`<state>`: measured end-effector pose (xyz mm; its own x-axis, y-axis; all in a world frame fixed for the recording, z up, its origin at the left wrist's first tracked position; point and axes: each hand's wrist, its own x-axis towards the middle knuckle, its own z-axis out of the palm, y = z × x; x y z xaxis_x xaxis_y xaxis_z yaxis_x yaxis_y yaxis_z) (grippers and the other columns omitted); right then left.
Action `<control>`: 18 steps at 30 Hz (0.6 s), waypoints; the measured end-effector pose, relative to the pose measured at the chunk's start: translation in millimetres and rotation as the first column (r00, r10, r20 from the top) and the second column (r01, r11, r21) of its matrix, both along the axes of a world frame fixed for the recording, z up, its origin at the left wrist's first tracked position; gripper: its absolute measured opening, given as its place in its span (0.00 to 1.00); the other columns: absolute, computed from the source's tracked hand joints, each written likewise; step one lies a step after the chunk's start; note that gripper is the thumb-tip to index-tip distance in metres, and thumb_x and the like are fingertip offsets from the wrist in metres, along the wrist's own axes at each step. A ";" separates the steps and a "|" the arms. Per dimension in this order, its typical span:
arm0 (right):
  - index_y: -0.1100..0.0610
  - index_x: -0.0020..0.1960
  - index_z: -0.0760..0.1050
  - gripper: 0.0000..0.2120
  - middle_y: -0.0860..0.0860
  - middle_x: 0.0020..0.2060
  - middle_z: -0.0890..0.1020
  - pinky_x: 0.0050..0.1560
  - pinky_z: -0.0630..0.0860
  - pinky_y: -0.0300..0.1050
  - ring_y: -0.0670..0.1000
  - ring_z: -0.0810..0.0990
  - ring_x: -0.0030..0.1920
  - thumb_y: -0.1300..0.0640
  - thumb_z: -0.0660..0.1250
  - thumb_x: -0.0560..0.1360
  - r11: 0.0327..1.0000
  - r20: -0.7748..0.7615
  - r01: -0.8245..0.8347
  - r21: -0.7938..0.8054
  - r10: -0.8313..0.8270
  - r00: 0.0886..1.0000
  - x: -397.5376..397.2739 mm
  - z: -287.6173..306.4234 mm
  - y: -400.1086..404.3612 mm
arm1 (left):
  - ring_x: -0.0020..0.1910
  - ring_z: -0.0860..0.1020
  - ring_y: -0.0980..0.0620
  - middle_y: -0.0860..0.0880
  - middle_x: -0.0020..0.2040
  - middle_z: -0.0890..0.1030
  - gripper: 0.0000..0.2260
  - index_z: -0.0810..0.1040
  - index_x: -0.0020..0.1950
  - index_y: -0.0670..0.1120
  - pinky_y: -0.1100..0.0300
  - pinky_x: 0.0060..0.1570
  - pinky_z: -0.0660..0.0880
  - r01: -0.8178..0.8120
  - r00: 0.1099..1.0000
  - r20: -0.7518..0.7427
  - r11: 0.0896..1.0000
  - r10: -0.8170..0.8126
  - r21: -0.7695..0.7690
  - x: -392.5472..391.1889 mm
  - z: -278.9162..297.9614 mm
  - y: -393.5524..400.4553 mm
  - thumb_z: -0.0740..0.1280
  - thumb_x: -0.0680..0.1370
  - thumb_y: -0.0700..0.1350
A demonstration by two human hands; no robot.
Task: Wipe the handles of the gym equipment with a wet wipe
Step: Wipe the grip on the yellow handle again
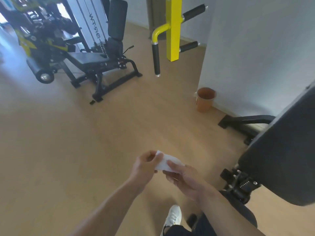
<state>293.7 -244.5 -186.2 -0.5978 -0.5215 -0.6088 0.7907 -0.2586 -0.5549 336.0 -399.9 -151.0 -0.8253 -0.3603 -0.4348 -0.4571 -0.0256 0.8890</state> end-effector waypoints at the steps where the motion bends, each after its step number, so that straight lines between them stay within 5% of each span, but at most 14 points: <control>1: 0.67 0.57 0.80 0.14 0.59 0.50 0.85 0.46 0.80 0.46 0.56 0.85 0.48 0.61 0.73 0.74 0.999 -0.034 0.003 0.039 -0.001 0.999 -19.8 2.6 -5.9 | 0.37 0.79 0.58 0.55 0.38 0.84 0.07 0.85 0.45 0.50 0.62 0.38 0.76 -0.012 1.000 -0.015 1.000 0.011 -0.012 -18.7 1.5 -5.7 0.71 0.79 0.50; 5: 0.62 0.65 0.77 0.17 0.58 0.58 0.84 0.55 0.80 0.49 0.57 0.84 0.58 0.55 0.68 0.79 0.990 -0.199 -0.018 0.138 0.045 0.979 -96.0 21.3 -30.2 | 0.34 0.79 0.63 0.56 0.38 0.84 0.06 0.85 0.47 0.49 0.67 0.36 0.76 -0.074 0.996 -0.052 0.996 0.072 -0.045 -85.0 9.5 -30.6 0.71 0.78 0.50; 11: 0.62 0.63 0.78 0.14 0.57 0.54 0.86 0.53 0.79 0.49 0.57 0.85 0.54 0.57 0.66 0.81 0.981 -0.246 0.065 0.183 -0.018 0.969 -168.6 47.0 -61.9 | 0.37 0.79 0.58 0.53 0.39 0.83 0.06 0.85 0.48 0.48 0.65 0.38 0.76 -0.048 0.995 -0.089 0.999 0.046 -0.020 -163.6 18.9 -70.5 0.70 0.79 0.47; 18: 0.60 0.57 0.80 0.10 0.57 0.50 0.87 0.46 0.80 0.49 0.56 0.87 0.49 0.60 0.70 0.77 0.867 -0.243 0.412 0.281 -0.351 0.904 -249.6 53.3 -108.3 | 0.38 0.82 0.57 0.49 0.43 0.87 0.06 0.83 0.51 0.46 0.62 0.44 0.76 -0.045 0.991 -0.125 0.999 0.048 0.021 -257.9 17.0 -130.6 0.68 0.80 0.46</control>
